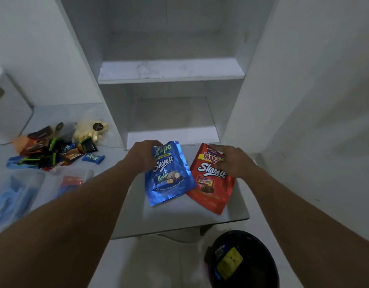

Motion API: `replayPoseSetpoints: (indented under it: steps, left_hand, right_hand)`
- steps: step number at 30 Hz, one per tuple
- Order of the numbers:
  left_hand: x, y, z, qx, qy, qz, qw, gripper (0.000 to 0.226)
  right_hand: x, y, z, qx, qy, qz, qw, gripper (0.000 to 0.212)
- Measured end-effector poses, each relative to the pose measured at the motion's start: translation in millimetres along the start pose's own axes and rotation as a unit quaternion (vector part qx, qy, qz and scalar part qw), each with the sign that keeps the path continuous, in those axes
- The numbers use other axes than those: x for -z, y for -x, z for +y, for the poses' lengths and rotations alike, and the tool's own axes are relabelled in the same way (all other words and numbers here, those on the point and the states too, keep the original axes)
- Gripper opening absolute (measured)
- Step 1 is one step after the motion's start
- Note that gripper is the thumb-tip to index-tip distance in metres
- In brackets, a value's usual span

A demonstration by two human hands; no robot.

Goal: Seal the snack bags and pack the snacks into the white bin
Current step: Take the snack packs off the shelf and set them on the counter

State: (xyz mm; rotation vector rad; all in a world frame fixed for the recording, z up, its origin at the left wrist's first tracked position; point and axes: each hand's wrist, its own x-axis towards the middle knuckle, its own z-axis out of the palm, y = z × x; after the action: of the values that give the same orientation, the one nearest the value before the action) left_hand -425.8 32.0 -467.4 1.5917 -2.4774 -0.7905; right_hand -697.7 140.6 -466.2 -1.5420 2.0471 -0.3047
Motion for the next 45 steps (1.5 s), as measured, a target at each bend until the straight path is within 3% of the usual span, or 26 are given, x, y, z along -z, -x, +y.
replayPoseSetpoints:
  steps: [4,11,20,25,31,45]
  left_hand:
    - [28.7,22.2,31.5,-0.052,0.009,-0.011,0.999,0.056]
    - [56.1,74.0,97.4,-0.162,0.039,-0.001,0.986,0.049]
    - [5.9,140.6,181.5,-0.253,0.119,-0.041,0.959,0.058]
    - [-67.4,174.0,218.3,-0.283,0.118,-0.083,0.948,0.053]
    - [-195.5,183.4,224.2,-0.255,0.106,-0.111,0.955,0.048]
    - [-459.4,121.2,149.9,-0.198,0.047,-0.112,0.973,0.048]
  right_hand:
    - [26.7,53.5,-14.1,-0.009,-0.005,0.046,0.999,0.077]
    - [52.4,168.4,-15.7,-0.092,0.018,0.141,0.985,0.076]
    - [22.9,301.8,25.1,-0.218,-0.02,0.235,0.947,0.07]
    - [-19.0,352.5,71.9,-0.271,-0.035,0.234,0.933,0.069]
    - [-88.0,369.7,151.6,-0.311,-0.055,0.213,0.925,0.068]
    - [-263.6,279.7,318.9,-0.298,-0.11,0.177,0.932,0.067]
